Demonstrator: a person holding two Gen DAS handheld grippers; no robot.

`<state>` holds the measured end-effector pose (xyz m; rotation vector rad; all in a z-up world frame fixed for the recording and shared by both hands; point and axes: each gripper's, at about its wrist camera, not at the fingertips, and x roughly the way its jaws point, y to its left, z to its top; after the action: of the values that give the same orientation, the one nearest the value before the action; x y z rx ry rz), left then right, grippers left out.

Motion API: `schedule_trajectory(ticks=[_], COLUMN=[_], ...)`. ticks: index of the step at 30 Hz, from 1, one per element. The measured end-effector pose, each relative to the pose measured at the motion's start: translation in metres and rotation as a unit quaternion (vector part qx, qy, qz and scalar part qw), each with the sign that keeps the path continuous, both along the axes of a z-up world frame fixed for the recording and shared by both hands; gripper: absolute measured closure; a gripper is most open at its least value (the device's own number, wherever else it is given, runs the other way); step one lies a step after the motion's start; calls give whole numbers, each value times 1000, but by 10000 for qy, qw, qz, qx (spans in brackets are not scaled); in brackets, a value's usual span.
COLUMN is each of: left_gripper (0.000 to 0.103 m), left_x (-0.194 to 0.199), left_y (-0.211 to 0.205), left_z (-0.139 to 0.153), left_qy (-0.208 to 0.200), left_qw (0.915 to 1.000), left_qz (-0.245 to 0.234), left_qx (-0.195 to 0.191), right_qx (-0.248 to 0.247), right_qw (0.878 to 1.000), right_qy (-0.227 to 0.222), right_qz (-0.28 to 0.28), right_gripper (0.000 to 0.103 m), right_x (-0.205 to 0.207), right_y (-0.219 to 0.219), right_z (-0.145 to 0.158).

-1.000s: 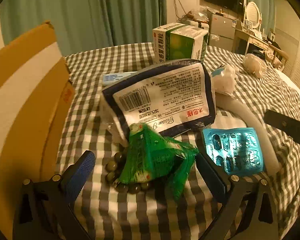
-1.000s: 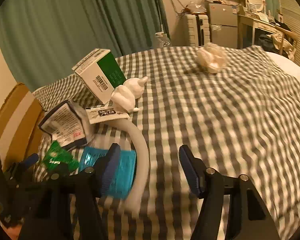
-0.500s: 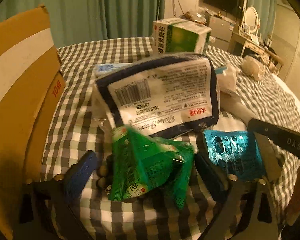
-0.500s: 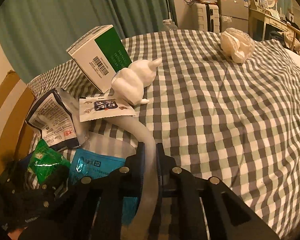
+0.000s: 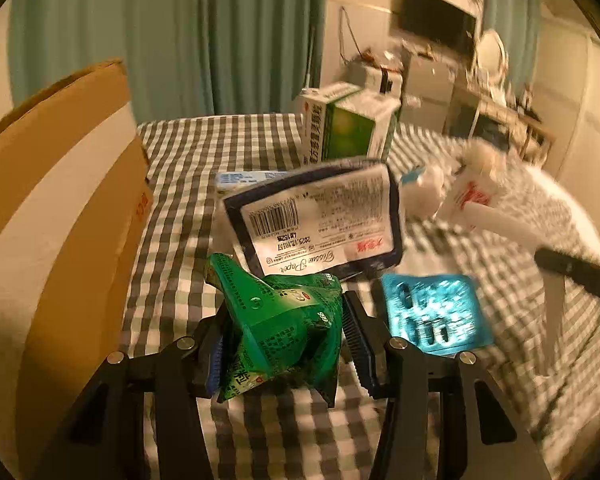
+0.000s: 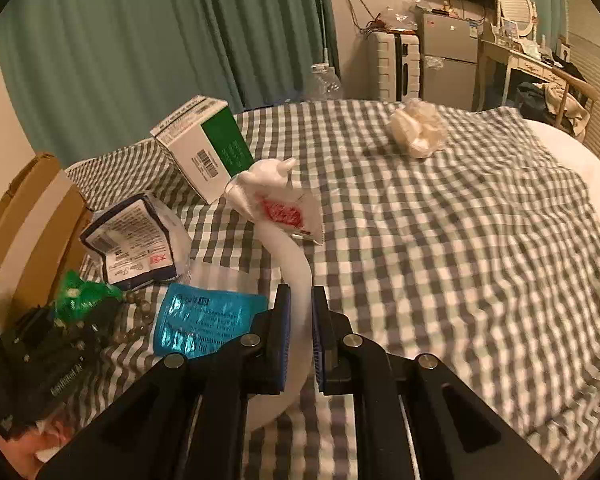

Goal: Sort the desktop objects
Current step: 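Grasp the white plastic hose with the right gripper while the left grasps the green packet, then carry the white hose and green packet over the cardboard box with both grippers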

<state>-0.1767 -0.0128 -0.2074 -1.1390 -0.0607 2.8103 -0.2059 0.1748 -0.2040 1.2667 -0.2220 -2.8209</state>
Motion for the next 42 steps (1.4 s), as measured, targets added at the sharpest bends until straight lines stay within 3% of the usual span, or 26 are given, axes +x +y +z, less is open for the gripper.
schedule_trajectory(ticks=[7,18,32,42], left_gripper=[51,51,51,51], left_x=[21,63,92,91], left_y=[-10,14,11,-37], left_z=[25,85,160,200], left_qy=[-14,172,258,352], left_qw=[9989,9982,9980,9992], left_qz=[210,-194,-565,-151], left_qx=[410,544,139,-67], right_qx=[-74,-207,-85,-217], right_qw=[9998,9993,9954,9891], right_qy=[119,319,922,1264], right_qz=[-122,-71,246,719], right_gripper=[94,94,94,94], right_x=[31,78,126,143], right_y=[6,-5,-53,-101], right_z=[22,70,149,192])
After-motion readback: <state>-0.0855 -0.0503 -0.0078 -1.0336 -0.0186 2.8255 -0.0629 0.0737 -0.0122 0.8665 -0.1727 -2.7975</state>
